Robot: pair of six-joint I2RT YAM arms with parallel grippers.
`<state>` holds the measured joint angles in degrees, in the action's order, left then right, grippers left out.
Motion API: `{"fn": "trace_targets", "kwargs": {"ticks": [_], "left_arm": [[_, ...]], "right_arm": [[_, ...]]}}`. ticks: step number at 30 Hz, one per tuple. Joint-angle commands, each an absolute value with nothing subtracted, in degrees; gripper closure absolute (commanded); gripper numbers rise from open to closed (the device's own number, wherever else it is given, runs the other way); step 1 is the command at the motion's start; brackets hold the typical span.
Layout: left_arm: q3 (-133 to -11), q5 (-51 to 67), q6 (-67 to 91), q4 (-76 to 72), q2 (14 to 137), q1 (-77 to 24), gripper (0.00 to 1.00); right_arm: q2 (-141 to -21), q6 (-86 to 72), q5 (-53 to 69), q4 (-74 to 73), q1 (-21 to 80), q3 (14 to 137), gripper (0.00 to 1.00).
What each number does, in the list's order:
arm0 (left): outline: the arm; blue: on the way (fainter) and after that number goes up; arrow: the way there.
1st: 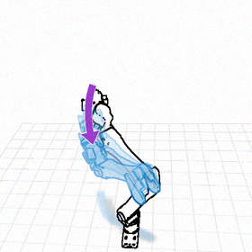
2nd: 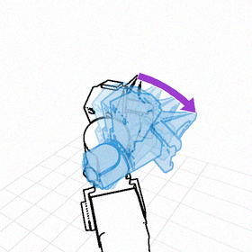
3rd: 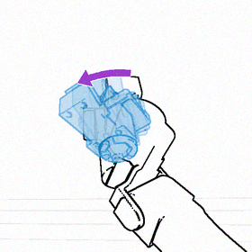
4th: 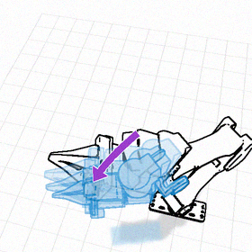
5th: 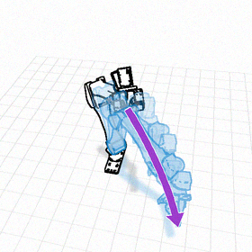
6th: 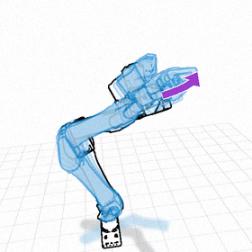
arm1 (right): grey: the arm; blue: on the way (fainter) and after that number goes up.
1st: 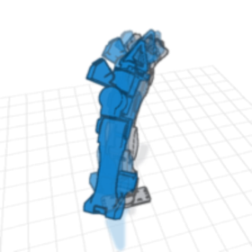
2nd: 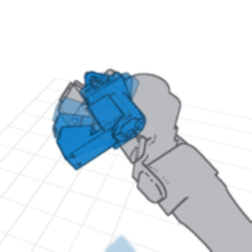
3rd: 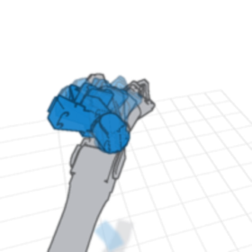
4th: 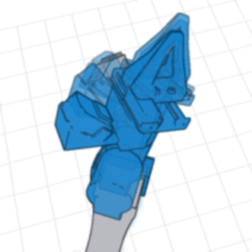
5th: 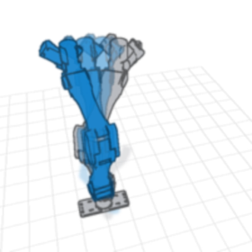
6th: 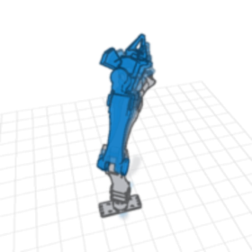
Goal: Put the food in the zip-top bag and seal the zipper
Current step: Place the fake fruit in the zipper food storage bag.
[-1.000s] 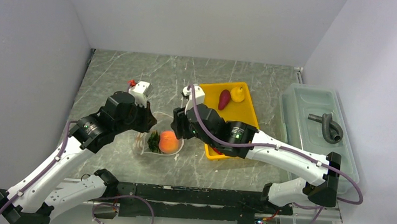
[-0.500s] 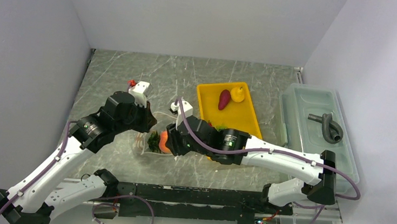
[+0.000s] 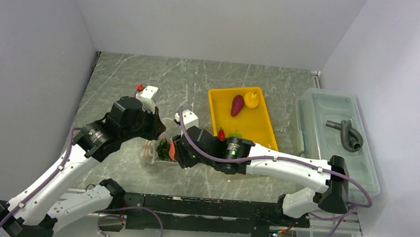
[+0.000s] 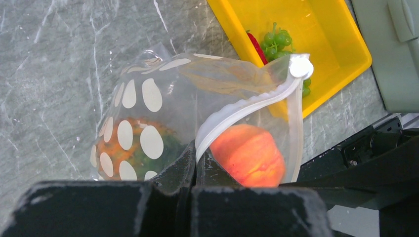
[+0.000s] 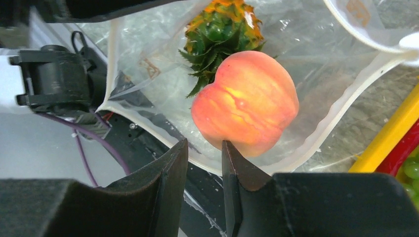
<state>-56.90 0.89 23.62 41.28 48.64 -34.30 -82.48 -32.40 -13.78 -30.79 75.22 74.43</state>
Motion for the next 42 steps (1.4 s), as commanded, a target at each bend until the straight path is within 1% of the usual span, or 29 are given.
{"fn": "trace_targets", "kwargs": {"ticks": [1,12,23,25,29,30,31,33,36,42], "left_arm": [[-57.47,2.11,23.03,39.92,48.69,-33.93,1.00],[-57.39,2.72,22.96,39.74,48.43,-33.86,1.00],[-57.30,3.00,22.68,39.72,48.23,-33.83,1.00],[-57.37,3.00,22.68,39.73,48.33,-33.84,1.00],[-57.48,2.92,22.76,39.82,48.51,-33.84,1.00],[-57.48,2.90,22.85,39.82,48.52,-33.75,1.00],[-57.48,2.90,22.85,39.81,48.52,-33.63,1.00],[-57.39,3.03,22.85,39.69,48.43,-33.59,1.00],[-57.39,3.17,22.85,39.68,48.43,-33.44,1.00],[-57.39,3.34,22.85,39.64,48.38,-33.35,1.00]], "right_arm": [[-83.62,-33.43,-17.42,-32.53,75.59,76.25,0.65],[-85.62,-33.50,-24.61,-34.28,75.43,79.72,0.65],[-87.45,-32.37,-26.24,-33.86,73.84,82.51,0.64],[-87.50,-32.01,-25.32,-34.04,73.83,83.18,0.59],[-87.21,-32.31,-24.53,-33.96,73.83,82.87,0.45],[-87.33,-32.71,-24.57,-34.30,73.83,82.69,0.39],[-87.33,-33.14,-24.60,-34.43,73.84,82.46,0.36],[-87.45,-33.88,-24.68,-34.43,73.83,81.98,0.31],[-88.51,-35.17,-25.58,-35.56,73.83,82.10,0.26],[-90.91,-37.09,-25.24,-35.30,73.83,81.89,0.25]]}}
